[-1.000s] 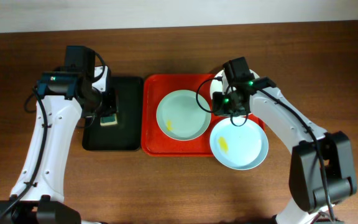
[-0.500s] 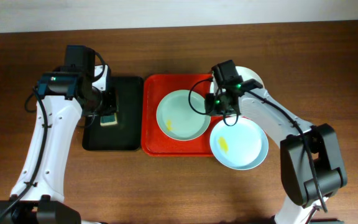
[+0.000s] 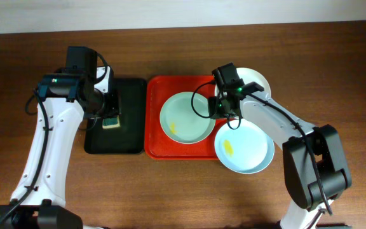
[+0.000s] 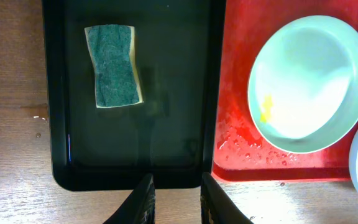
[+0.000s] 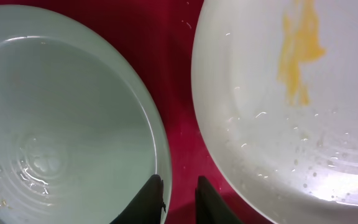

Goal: Clean dirty plates on tray and stack at the side
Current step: 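Move the right gripper to the light-green plate's rim on the red tray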

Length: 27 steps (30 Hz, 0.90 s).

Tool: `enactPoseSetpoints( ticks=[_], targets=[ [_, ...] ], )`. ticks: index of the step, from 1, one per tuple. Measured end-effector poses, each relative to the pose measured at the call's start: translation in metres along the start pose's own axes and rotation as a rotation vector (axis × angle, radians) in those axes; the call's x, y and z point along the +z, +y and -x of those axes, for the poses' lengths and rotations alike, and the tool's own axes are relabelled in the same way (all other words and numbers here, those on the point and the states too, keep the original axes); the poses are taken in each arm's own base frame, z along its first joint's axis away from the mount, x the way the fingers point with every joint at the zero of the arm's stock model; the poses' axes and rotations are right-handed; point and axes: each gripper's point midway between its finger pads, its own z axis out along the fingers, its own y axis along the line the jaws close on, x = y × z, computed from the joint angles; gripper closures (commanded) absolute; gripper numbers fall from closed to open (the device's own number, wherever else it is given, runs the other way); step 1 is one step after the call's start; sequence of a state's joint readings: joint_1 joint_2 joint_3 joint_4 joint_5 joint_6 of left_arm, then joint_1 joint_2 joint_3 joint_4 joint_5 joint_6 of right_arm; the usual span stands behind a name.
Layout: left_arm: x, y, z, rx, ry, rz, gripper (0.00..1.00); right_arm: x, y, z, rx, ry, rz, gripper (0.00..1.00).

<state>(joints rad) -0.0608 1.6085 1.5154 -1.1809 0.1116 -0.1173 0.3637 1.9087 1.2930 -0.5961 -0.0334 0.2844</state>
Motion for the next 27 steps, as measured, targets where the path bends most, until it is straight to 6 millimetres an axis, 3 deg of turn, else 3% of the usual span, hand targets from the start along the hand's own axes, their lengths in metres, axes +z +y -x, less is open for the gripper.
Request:
enactPoseSetpoints(
  ticks=[27],
  targets=[
    [0.0000,0.0000,0.0000,0.000,0.000,0.000,0.76,0.0071,0.0096,-0.0040,-0.026,-0.020,0.009,0.84]
  ],
)
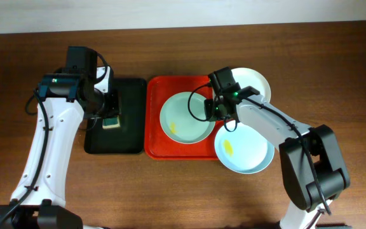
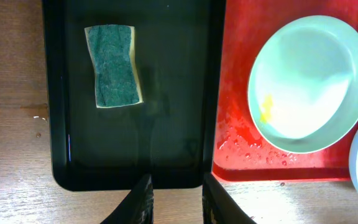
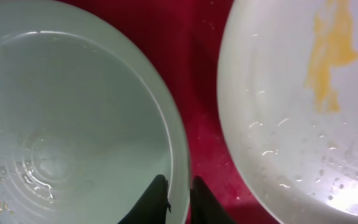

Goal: Clean dirty plates on tray and stack at the side

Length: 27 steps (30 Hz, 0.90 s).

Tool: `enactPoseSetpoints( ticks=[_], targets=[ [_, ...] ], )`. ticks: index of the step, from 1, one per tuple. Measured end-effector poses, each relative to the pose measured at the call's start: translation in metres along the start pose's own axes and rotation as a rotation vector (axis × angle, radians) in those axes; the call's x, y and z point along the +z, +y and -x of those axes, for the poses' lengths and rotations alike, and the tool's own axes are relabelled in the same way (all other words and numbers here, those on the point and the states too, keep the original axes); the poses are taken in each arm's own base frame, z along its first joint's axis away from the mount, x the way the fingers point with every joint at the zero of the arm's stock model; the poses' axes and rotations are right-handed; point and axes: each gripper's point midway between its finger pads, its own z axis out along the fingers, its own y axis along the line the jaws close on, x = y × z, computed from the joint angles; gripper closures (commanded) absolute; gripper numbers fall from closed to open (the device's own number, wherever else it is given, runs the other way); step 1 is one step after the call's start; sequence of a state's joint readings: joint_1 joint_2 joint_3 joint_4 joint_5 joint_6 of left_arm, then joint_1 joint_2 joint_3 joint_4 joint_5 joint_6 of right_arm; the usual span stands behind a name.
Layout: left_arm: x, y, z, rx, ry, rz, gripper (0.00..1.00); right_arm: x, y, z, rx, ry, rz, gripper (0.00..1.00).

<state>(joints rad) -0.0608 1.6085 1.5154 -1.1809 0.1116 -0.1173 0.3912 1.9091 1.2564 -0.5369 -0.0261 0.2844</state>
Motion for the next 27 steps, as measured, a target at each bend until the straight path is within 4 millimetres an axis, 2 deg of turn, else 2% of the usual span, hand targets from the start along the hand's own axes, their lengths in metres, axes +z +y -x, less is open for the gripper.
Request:
enactPoseSetpoints(
  ticks=[7,11,14,20,27],
  targets=[
    [0.000,0.000,0.000,0.000,0.000,0.000,0.76,0.008,-0.002,-0.003,-0.001,0.012,-0.014,0.85],
    [0.000,0.000,0.000,0.000,0.000,0.000,0.76,0.017,-0.004,-0.009,0.000,0.036,-0.021,0.96],
    [0.000,0.000,0.000,0.000,0.000,0.000,0.76,0.017,-0.004,-0.008,0.001,0.031,-0.021,0.96],
    [0.000,0.000,0.000,0.000,0.000,0.000,0.76,0.017,-0.004,-0.007,0.001,0.030,-0.021,0.88],
    [0.000,0.000,0.000,0.000,0.000,0.000,0.76,0.016,-0.006,-0.006,-0.001,0.025,-0.031,0.88]
  ],
)
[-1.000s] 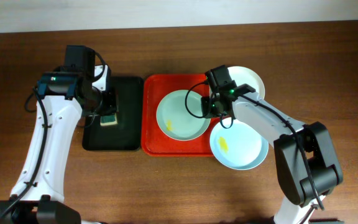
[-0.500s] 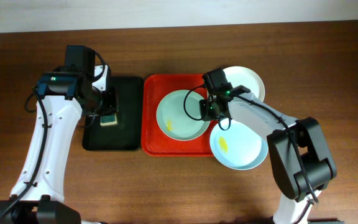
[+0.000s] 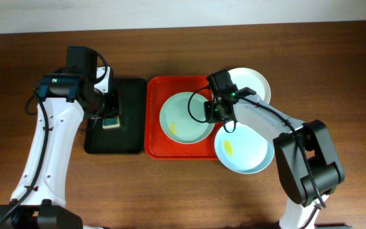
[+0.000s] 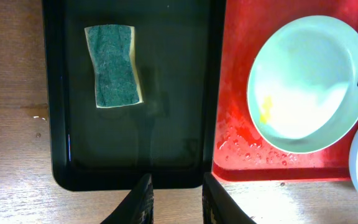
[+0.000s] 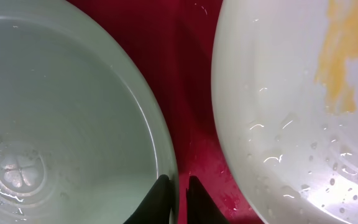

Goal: Clean dirty plates on tray and stack at the side

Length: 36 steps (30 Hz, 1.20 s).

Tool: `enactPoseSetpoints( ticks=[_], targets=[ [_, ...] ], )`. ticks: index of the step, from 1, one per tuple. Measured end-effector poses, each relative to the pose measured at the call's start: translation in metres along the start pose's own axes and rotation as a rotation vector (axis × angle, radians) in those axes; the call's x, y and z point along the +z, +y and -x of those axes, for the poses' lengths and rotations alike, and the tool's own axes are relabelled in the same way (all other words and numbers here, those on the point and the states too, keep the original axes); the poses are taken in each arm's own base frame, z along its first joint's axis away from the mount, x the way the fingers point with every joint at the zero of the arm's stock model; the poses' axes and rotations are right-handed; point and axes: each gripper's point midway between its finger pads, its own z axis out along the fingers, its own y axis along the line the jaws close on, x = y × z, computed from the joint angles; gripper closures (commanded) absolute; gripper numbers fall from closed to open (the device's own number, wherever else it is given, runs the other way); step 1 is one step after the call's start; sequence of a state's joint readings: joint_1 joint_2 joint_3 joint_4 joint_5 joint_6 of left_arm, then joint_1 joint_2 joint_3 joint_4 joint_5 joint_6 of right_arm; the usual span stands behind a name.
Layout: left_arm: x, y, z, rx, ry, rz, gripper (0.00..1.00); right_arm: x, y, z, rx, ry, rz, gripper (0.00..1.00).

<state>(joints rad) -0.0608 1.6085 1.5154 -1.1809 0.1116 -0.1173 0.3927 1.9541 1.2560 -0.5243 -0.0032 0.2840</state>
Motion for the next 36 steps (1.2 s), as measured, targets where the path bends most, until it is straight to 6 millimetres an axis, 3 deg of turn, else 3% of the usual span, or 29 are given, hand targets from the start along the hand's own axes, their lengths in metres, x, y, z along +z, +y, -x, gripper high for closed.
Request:
enactPoseSetpoints(
  ticks=[11,14,18,20,22,24,28,36],
  targets=[
    [0.000,0.000,0.000,0.000,0.000,0.000,0.76,-0.002,0.000,0.000,0.001,-0.002,0.001,0.96],
    [0.000,0.000,0.000,0.000,0.000,0.000,0.84,-0.003,0.000,0.001,0.001,-0.005,0.002,0.96],
    [0.000,0.003,0.000,0.000,-0.002,0.016,0.85,-0.003,-0.001,-0.004,0.002,0.017,-0.004,0.96],
    [0.001,0.006,0.000,0.000,-0.004,0.034,0.83,-0.004,-0.002,-0.006,0.004,0.023,-0.006,0.96],
    [0.005,0.008,0.003,0.001,-0.015,0.043,0.73,-0.004,-0.002,-0.008,0.005,0.031,-0.008,0.96],
    [0.011,0.010,0.004,0.003,-0.027,0.051,0.67,-0.005,-0.003,-0.010,0.006,0.039,-0.010,0.96],
    [0.030,0.021,0.005,0.005,-0.019,0.104,0.66,-0.005,-0.004,-0.013,0.009,0.052,-0.015,0.96],
    [0.084,0.032,0.031,0.030,-0.023,0.146,0.59,-0.005,-0.004,-0.013,0.009,0.054,-0.015,0.96]
  ],
)
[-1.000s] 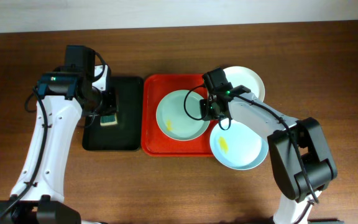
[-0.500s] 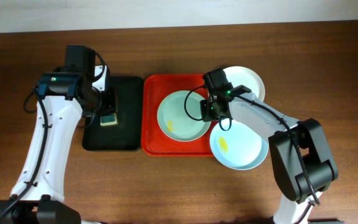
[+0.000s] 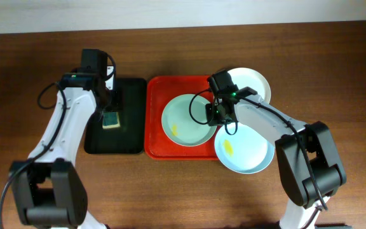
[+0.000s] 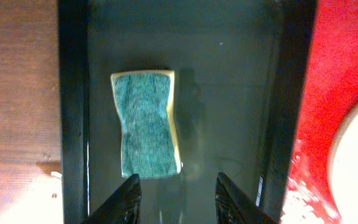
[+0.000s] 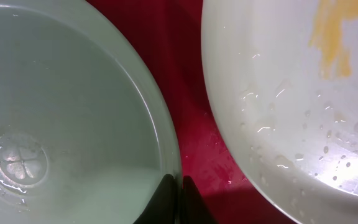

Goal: Clean dirty plates on tray and stack at the side

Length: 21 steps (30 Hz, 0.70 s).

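Note:
A pale green plate with a yellow smear lies on the red tray. My right gripper is shut on its right rim, one finger inside the plate and one outside. A pale blue plate with a yellow stain overlaps the tray's lower right corner. A green sponge lies in the black tray. My left gripper hangs open just above the black tray, near the sponge's near end.
A white plate sits on the table beyond the red tray's far right corner. The red tray borders the black tray on the right. Brown wooden table lies all around.
My left gripper has come lower and closer to the sponge, with its fingers wider apart. My right gripper has shut fully on the green plate's rim.
At first my right gripper stood open astride the green plate's right rim, and my left hung high over the black tray. The right fingers were narrower at each later moment and now pinch the rim. The left stayed still until now, lower over the sponge.

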Tool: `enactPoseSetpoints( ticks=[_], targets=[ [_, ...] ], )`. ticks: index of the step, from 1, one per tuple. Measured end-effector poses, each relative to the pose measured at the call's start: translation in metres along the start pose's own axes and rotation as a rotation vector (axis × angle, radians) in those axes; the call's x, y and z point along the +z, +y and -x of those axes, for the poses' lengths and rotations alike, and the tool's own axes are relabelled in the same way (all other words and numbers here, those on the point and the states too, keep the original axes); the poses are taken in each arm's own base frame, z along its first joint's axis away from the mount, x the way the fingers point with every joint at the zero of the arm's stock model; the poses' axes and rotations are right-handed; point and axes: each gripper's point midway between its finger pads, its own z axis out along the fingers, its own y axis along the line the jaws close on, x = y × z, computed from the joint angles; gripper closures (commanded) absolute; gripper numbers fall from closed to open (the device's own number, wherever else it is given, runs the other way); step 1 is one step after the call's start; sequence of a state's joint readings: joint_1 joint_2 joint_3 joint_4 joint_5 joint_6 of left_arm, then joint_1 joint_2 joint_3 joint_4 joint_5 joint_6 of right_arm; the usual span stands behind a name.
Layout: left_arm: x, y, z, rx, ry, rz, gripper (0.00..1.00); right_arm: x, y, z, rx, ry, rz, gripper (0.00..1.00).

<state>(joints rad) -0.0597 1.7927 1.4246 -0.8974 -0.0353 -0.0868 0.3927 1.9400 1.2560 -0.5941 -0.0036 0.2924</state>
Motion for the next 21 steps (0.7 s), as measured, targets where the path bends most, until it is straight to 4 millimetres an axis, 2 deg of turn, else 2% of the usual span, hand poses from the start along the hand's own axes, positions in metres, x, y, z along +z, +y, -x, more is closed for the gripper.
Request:
enactPoseSetpoints(
  ticks=[5,12,17,21],
  targets=[
    [0.020,0.005,-0.002,0.009,0.033,0.016,0.61,0.000,0.000,0.000,0.000,0.001,0.000,0.96],
    [0.042,0.028,-0.006,-0.041,0.074,0.043,0.63,0.000,0.000,-0.001,0.000,0.003,-0.001,0.96],
    [0.045,0.025,-0.003,-0.040,0.065,0.023,0.60,0.000,0.000,-0.001,0.000,0.003,-0.001,0.96],
    [0.067,0.021,-0.008,-0.039,0.101,0.003,0.60,0.000,0.000,-0.001,0.000,0.004,-0.001,0.96]
  ],
)
